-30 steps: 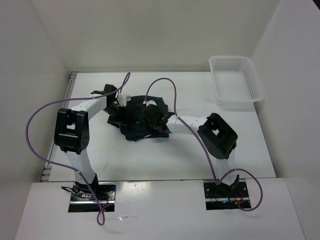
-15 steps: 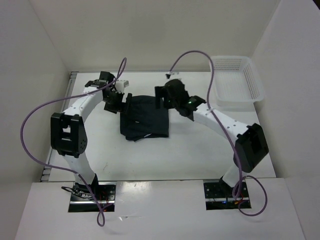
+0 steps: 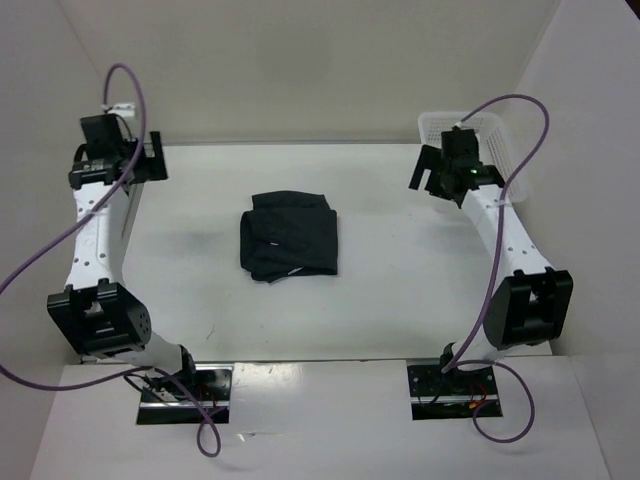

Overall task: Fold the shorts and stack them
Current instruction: Fold the shorts

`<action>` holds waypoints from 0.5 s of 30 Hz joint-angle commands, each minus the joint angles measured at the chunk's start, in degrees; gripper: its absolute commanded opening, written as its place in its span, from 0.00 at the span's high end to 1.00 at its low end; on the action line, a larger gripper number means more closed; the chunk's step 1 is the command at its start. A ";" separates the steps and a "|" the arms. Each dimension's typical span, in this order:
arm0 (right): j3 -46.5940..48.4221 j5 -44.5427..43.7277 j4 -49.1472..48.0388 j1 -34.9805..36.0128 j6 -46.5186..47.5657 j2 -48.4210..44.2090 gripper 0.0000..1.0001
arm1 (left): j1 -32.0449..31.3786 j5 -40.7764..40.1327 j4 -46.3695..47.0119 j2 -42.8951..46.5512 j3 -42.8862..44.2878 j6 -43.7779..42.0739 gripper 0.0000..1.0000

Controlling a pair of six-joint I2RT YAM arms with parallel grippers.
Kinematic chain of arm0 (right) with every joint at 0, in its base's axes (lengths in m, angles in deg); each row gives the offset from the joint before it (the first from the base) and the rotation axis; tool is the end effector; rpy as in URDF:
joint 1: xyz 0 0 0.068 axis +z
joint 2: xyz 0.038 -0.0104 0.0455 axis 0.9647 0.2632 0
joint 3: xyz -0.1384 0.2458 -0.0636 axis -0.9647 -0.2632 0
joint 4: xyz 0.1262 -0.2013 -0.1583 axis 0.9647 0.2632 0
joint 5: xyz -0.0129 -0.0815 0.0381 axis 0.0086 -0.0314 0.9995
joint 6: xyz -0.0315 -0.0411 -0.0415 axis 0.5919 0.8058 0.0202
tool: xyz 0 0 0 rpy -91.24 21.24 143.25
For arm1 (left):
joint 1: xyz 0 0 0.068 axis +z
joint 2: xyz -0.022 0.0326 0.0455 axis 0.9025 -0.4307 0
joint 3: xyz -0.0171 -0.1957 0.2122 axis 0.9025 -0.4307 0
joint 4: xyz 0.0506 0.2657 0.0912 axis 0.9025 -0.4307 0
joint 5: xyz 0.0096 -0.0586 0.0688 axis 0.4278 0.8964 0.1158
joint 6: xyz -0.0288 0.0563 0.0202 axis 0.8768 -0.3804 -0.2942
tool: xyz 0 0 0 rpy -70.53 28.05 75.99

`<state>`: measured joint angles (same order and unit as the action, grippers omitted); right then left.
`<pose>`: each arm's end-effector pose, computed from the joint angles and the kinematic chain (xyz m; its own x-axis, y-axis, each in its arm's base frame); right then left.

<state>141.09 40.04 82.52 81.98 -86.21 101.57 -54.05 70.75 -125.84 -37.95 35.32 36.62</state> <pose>0.3761 0.0371 0.3284 -0.6566 0.2368 -0.7161 0.2427 0.9653 0.0966 0.3718 0.0703 0.4063 -0.5178 -0.0987 -0.8498 -0.2123 0.9771 0.0159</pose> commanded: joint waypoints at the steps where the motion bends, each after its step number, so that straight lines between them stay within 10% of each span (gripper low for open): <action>1: 1.08 -0.27 1.99 -5.04 1.43 -6.39 0.00 | 7.38 -1.61 2.06 1.24 -0.68 -0.19 0.00; 8: 4.50 -3.60 2.51 -8.92 0.29 -8.33 0.00 | 22.94 18.52 1.53 1.24 -0.31 -0.19 0.00; 15: 10.91 -4.49 3.04 -10.59 -0.24 -8.86 0.00 | 23.58 20.92 1.53 1.24 -1.73 -0.19 0.00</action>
<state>147.41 37.06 84.92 72.17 -85.90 94.97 -30.32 87.49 -125.42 -37.93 33.90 36.64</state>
